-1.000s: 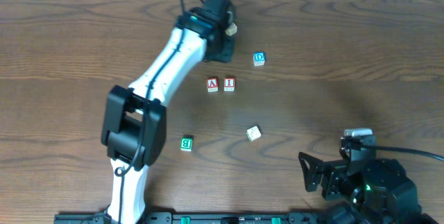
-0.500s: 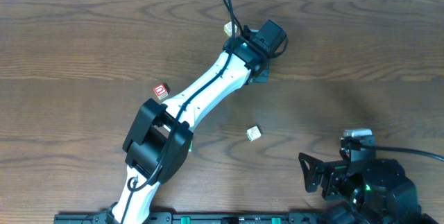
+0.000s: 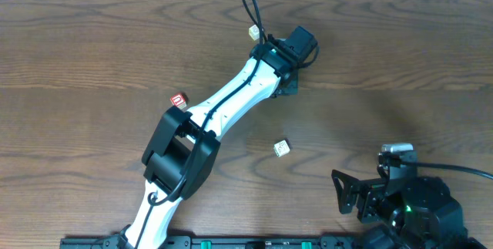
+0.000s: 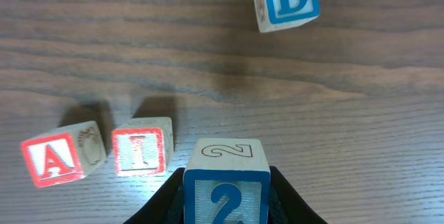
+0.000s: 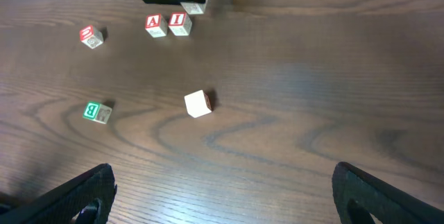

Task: Spell out Ai2
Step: 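Lower the 2 block beside the I block with left gripper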

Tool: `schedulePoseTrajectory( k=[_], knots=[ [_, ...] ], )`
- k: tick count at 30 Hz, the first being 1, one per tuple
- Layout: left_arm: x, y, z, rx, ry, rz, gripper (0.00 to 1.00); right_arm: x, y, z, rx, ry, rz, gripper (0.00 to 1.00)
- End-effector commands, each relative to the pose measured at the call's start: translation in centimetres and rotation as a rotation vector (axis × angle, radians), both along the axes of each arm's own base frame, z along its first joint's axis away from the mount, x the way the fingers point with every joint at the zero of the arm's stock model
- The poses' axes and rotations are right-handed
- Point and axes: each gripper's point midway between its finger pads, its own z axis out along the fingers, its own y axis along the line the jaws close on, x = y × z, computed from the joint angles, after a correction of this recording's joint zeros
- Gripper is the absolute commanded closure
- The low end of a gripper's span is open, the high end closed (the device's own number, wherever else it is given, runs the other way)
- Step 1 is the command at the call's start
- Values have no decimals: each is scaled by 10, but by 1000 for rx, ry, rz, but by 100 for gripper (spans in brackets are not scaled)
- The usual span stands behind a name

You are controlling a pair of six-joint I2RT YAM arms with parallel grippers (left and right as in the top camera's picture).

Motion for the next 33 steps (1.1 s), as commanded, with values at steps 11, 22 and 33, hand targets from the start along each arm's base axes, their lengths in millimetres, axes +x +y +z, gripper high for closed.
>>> schedulePoseTrajectory(
  k=[11,22,33],
  knots=[
    [4,-2,-34,28,36,14,94,0,-2,-2,-17,0,-1,1],
    [9,3,-42,61,18,25,94,0,-2,-2,-17,0,-1,1],
    [9,2,-42,60,20,24,94,0,-2,-2,-17,0,-1,1]
  ],
)
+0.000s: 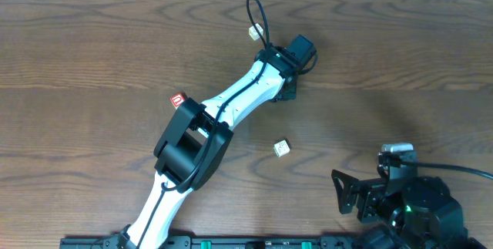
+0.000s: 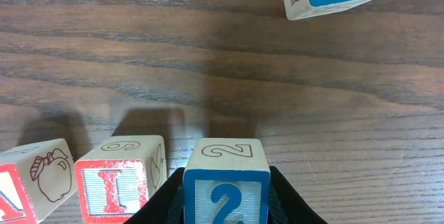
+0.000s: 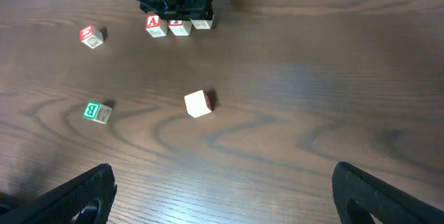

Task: Spell out Ai2
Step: 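Lower the 2 block beside the I block with left gripper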

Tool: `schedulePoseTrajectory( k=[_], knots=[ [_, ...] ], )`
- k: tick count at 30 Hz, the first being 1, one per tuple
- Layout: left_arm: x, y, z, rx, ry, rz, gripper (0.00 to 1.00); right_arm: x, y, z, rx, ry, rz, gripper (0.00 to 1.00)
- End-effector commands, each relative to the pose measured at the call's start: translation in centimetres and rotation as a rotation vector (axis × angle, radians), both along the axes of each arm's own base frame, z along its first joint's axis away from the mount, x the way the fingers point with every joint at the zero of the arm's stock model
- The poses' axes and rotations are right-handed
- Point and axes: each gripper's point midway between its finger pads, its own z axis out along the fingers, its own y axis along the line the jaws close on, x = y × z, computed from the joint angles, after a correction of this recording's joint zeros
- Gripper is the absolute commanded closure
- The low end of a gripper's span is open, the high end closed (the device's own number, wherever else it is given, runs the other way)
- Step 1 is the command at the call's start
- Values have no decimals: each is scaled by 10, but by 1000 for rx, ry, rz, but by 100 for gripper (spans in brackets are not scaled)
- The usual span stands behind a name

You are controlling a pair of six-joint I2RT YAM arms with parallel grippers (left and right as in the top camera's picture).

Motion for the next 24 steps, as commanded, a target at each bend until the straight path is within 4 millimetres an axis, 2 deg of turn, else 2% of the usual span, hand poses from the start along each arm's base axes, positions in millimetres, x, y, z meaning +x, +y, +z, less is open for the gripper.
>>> schedulePoseTrajectory(
  k=[1,17,24],
  knots=[
    [5,1,-1,9,-12,17,94,0,-2,-2,-17,0,-1,1],
    [1,4,-2,23,4,20,94,0,-2,-2,-17,0,-1,1],
    [-2,3,-14,22,34,15,95,0,-2,-2,-17,0,-1,1]
  ],
)
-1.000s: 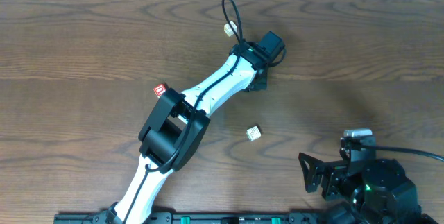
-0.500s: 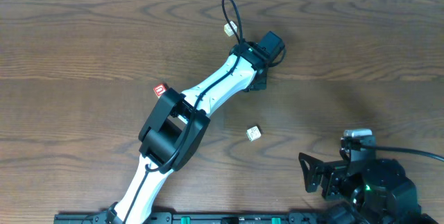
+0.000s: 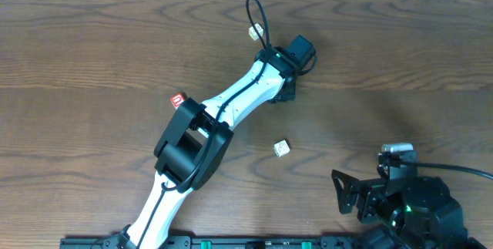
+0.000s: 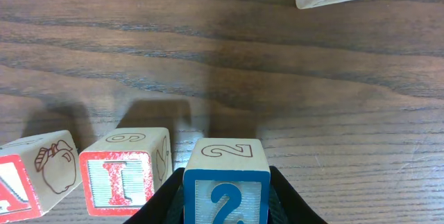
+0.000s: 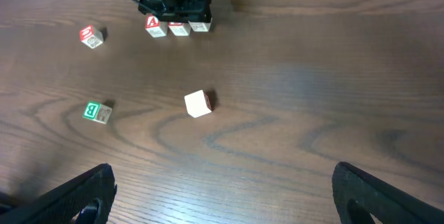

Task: Spell out Ai2
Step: 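Lower the 2 block beside the I block with left gripper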

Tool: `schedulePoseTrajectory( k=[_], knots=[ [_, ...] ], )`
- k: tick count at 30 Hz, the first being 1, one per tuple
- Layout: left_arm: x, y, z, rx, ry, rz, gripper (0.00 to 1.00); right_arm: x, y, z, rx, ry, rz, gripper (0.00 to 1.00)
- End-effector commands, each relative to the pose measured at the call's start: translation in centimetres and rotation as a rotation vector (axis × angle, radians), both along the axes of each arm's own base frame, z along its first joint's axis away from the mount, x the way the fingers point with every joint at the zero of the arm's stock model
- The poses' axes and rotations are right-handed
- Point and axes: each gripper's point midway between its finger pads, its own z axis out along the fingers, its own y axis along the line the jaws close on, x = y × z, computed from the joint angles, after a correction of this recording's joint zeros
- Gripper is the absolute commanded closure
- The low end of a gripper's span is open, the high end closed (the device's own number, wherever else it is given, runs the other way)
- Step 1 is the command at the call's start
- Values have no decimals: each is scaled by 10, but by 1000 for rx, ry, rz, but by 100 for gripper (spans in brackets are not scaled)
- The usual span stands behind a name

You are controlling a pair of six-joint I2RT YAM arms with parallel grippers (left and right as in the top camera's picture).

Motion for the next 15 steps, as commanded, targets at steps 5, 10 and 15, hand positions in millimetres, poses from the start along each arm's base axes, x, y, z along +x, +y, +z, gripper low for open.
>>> schedulePoseTrajectory(
  k=[5,10,15],
  knots=[
    [4,-2,-10,1,6,14,94,0,-2,-2,-17,0,-1,1],
    [4,-1,-10,2,7,14,94,0,-2,-2,-17,0,-1,1],
    [4,-2,-10,2,6,14,85,0,-2,-2,-17,0,-1,1]
  ],
)
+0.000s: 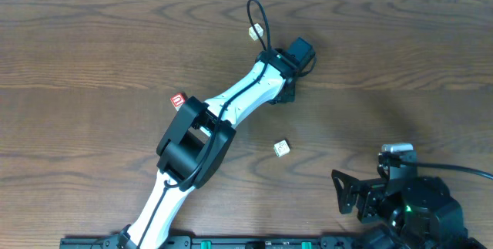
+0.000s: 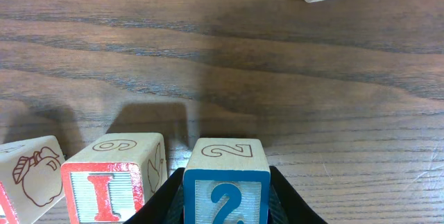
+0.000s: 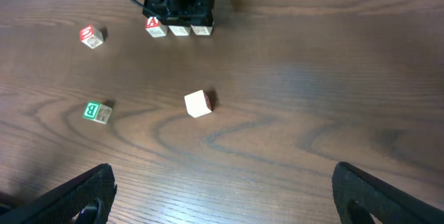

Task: Spell out Ai2
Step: 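Lower the 2 block beside the I block with left gripper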

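Observation:
My left gripper (image 2: 226, 203) is shut on the blue "2" block (image 2: 225, 180), held low right beside the red "I" block (image 2: 116, 178). The "A" block (image 2: 28, 179) sits left of the "I", partly cut off in the left wrist view. In the right wrist view the A block (image 3: 155, 27), I block (image 3: 179, 29) and 2 block (image 3: 201, 29) form a row under the left arm. In the overhead view the left arm (image 1: 254, 91) hides that row. My right gripper (image 3: 222, 189) is open near the table's front, with nothing between its fingers.
A blue "D" block lies beyond the row, its corner visible. A plain-faced block (image 3: 198, 103) sits mid-table, a green "B" block (image 3: 96, 112) to its left, and a red block (image 3: 91, 35) further left. A small block (image 1: 252, 32) lies by the cable.
My left gripper has edged forward and slightly left with the "2" block, so the "I" block now stands closer beside it. The right arm has not moved.
At first my left gripper held the "2" block above and apart from the A and I pair. Then it was lower, to the right of the "I". Now the "2" sits close beside the "I", still gripped.

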Tool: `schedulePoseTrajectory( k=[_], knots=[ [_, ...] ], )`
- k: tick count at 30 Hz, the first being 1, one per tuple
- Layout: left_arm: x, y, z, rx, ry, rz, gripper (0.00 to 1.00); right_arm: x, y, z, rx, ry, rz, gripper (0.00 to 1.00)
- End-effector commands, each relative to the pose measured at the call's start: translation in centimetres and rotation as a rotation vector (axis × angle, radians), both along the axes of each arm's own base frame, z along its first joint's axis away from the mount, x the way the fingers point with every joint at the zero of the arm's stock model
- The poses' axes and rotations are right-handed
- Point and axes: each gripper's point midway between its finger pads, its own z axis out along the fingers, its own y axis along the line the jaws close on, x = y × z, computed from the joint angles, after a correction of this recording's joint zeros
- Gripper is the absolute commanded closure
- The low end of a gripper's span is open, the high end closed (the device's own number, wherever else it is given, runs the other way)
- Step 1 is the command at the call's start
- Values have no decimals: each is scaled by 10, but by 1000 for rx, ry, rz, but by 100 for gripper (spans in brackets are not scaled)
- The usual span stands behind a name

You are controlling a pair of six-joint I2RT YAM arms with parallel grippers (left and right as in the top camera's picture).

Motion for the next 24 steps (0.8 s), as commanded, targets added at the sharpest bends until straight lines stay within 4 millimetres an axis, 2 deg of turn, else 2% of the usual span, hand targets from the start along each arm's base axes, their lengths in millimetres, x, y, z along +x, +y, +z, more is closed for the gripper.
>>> schedulePoseTrajectory(
  k=[1,5,8,10,15,24],
  knots=[
    [4,-1,-1,-3,-4,15,82,0,-2,-2,-17,0,-1,1],
    [5,-1,-1,-5,-7,14,71,0,-2,-2,-17,0,-1,1],
    [6,-2,-1,-8,-10,14,69,0,-2,-2,-17,0,-1,1],
    [6,-2,-1,-8,-10,14,64,0,-2,-2,-17,0,-1,1],
    [6,-2,-1,-8,-10,14,60,0,-2,-2,-17,0,-1,1],
    [8,-4,0,-14,-19,10,60,0,-2,-2,-17,0,-1,1]
  ],
)
